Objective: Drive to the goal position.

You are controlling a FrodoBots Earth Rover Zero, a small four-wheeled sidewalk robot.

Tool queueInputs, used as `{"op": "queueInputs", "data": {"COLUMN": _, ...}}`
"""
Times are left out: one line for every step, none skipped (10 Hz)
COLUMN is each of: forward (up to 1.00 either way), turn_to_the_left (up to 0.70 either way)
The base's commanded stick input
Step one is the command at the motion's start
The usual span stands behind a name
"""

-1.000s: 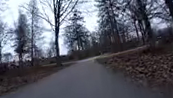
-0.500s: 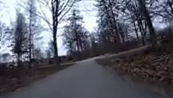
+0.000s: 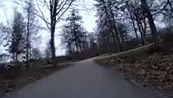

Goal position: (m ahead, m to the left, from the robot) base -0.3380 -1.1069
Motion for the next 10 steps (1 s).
{"op": "queueInputs", "data": {"forward": 1.0, "turn_to_the_left": 0.0}}
{"op": "queueInputs", "data": {"forward": 1.0, "turn_to_the_left": 0.0}}
{"op": "queueInputs", "data": {"forward": 1.0, "turn_to_the_left": 0.0}}
{"op": "queueInputs", "data": {"forward": 1.0, "turn_to_the_left": 0.0}}
{"op": "queueInputs", "data": {"forward": 1.0, "turn_to_the_left": 0.0}}
{"op": "queueInputs", "data": {"forward": 1.0, "turn_to_the_left": 0.0}}
{"op": "queueInputs", "data": {"forward": 1.0, "turn_to_the_left": 0.0}}
{"op": "queueInputs", "data": {"forward": 1.0, "turn_to_the_left": 0.0}}
{"op": "queueInputs", "data": {"forward": 1.0, "turn_to_the_left": 0.0}}
{"op": "queueInputs", "data": {"forward": 1.0, "turn_to_the_left": 0.0}}
